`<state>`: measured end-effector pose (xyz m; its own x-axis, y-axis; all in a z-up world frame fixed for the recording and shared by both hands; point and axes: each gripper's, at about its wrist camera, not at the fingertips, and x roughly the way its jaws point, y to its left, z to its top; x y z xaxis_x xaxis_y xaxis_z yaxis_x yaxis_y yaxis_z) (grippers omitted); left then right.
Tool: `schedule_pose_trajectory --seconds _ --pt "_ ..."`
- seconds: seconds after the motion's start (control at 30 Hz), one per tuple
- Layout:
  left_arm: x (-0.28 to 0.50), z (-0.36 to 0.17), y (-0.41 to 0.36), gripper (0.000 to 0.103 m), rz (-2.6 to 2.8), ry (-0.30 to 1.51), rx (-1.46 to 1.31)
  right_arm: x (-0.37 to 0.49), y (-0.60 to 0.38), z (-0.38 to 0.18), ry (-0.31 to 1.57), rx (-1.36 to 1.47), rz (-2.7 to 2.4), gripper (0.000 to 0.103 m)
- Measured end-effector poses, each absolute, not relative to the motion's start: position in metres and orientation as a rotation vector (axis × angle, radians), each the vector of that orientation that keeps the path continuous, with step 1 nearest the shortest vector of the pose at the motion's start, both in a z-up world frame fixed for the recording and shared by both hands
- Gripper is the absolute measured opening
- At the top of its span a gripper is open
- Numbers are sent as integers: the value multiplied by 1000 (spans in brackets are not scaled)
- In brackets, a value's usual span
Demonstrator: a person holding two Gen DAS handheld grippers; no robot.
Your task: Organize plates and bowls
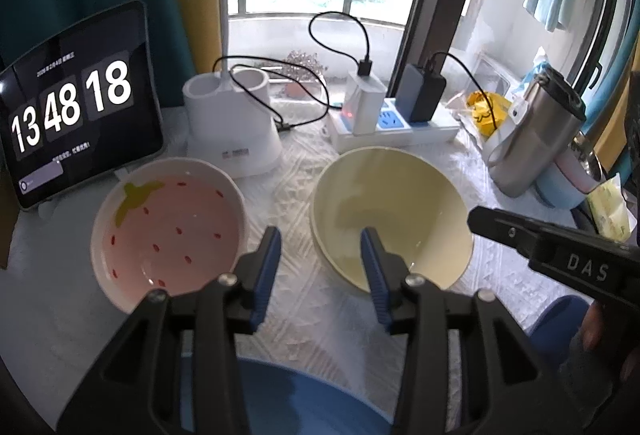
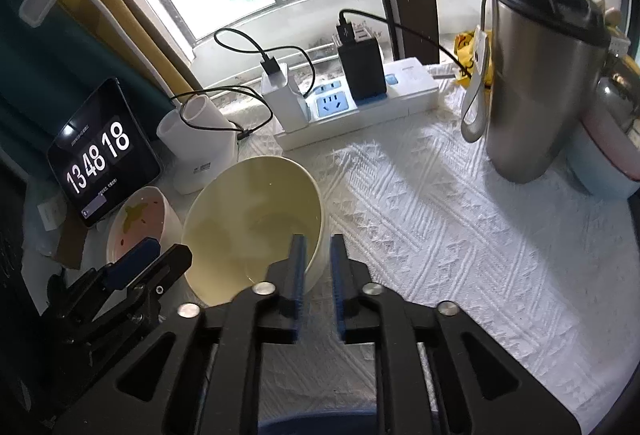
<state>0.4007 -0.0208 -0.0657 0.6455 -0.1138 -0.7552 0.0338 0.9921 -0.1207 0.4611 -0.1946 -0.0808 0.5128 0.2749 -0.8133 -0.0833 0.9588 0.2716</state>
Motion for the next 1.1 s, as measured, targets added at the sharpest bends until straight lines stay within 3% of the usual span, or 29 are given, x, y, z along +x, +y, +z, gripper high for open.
schedule_pose_trajectory --seconds 0.77,1.1 --pt "431 -94 -34 46 -131 1032 -124 496 -179 -125 1189 210 211 24" --pt "428 -100 -46 45 -169 1020 -78 503 -173 -132 1196 172 222 20"
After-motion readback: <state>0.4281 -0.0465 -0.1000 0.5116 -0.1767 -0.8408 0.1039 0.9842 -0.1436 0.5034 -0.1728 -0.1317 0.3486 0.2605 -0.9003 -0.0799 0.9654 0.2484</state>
